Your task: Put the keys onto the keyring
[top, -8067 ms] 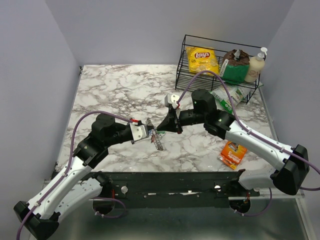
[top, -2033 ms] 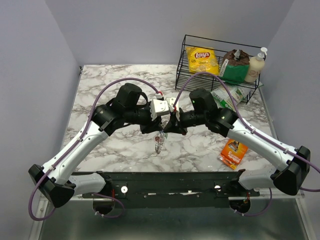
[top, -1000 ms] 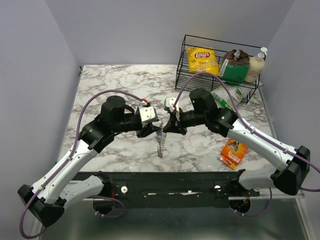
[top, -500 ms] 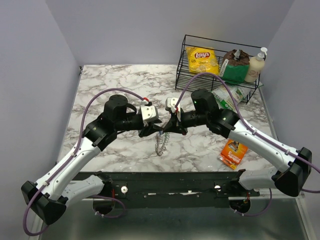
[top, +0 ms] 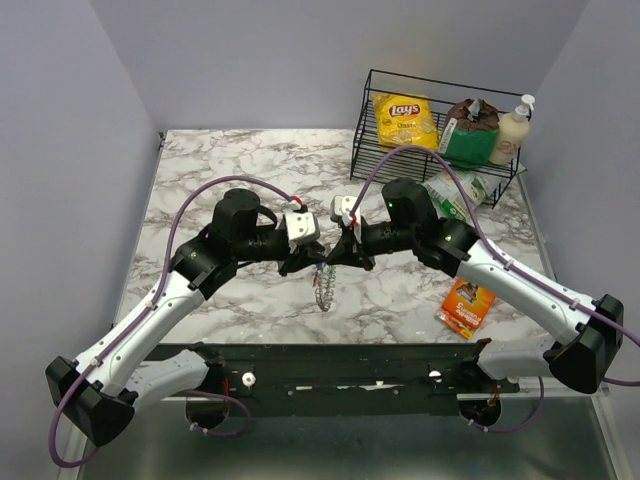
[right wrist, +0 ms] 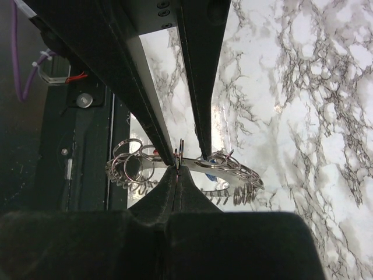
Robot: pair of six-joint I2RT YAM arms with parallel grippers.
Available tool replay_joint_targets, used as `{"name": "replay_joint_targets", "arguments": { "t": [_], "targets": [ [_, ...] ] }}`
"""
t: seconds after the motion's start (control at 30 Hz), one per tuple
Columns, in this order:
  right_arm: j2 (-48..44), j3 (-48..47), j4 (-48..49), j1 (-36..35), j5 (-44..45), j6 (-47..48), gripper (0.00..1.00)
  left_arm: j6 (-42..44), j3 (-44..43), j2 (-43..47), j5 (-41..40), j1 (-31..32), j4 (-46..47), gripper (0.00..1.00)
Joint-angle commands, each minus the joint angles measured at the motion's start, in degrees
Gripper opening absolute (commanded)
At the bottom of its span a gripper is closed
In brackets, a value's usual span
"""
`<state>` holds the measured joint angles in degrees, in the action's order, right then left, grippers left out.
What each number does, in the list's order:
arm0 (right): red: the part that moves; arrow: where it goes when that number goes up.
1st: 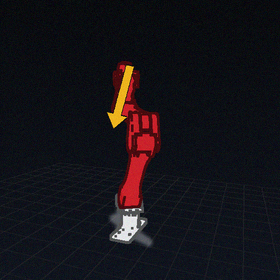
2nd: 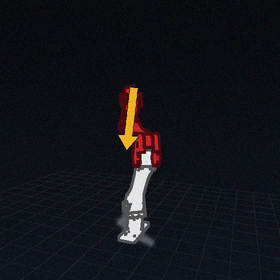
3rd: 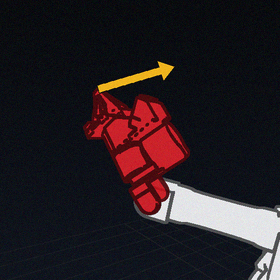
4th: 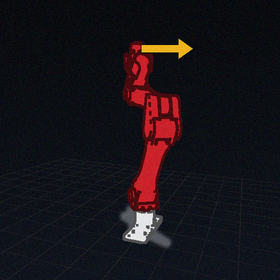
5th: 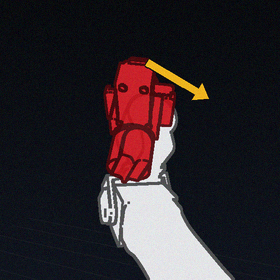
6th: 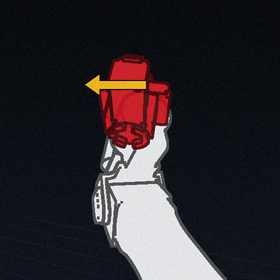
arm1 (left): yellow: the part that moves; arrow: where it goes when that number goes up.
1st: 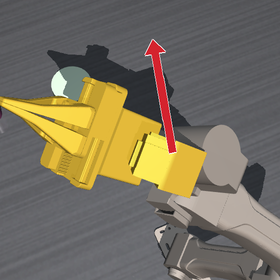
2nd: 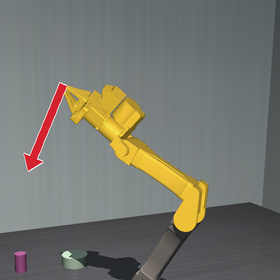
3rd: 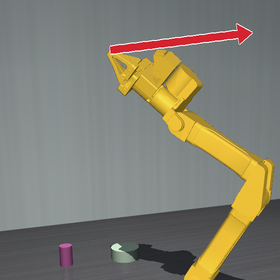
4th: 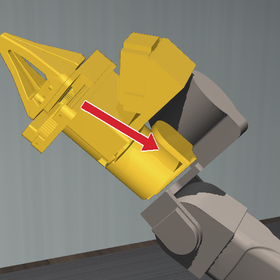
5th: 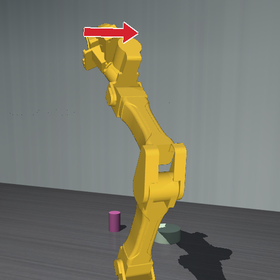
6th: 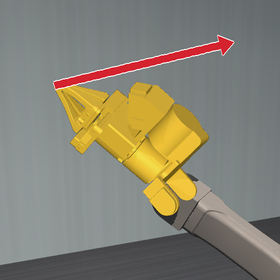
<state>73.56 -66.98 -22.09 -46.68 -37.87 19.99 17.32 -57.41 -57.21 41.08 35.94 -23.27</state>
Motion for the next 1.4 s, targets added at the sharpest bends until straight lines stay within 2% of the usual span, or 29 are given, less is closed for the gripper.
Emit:
{"name": "replay_joint_targets", "arguments": {
  "t": [0.0,0.07,0.2,0.37,0.5,0.67,0.8,1.03,1.07,1.17,1.37],
  "targets": [
    [-1.8,0.4,2.9,-0.3,-1.5,-0.1,0.01,1.3,-0.5,-0.2,1.3,-0.3,-2.0,0.35],
    [-1.7,0.4,3.0,-0.3,-1.5,-0.2,0.01,1.4,-0.4,0.1,1.1,-0.4,-2.0,0.35],
    [-1.8,0.5,3.2,-0.3,-1.4,-0.3,0.01,1.5,-0.4,-0.2,1.3,-0.6,-2.5,0.26],
    [-2.1,0.9,3.5,-0.3,-1.5,-0.4,0.01,1.7,-0.2,-0.1,1.6,-0.7,-2.0,0.19],
    [-2.1,0.8,3.5,-0.3,-1.5,-0.5,0.01,1.7,-0.3,-0.6,2.4,-0.8,-1.3,0.01],
    [-2.4,1.1,3.9,-0.3,-1.2,-0.4,0.01,0.7,0.1,-1.0,2.5,-0.8,-0.3,0.0],
    [-3.0,1.6,4.5,-0.3,-0.5,-0.6,0.03,-2.0,1.8,0.4,1.5,-0.8,5.0,0.0],
    [-5.0,2.8,6.3,-0.3,0.6,-0.8,0.33,-7.3,6.8,4.7,-0.2,-0.8,16.3,0.0],
    [-5.4,3.0,6.7,-0.3,0.8,-1.0,0.42,-7.8,8.2,5.8,-0.8,-0.8,17.5,0.0],
    [-7.1,3.6,7.4,-0.3,1.9,-1.2,0.6,-8.3,11.0,7.8,-2.3,-0.9,21.8,0.0],
    [-12.0,7.4,12.8,-0.3,6.0,-3.9,0.77,-9.7,15.5,10.7,-3.1,-0.9,28.9,0.0]
  ]
}}
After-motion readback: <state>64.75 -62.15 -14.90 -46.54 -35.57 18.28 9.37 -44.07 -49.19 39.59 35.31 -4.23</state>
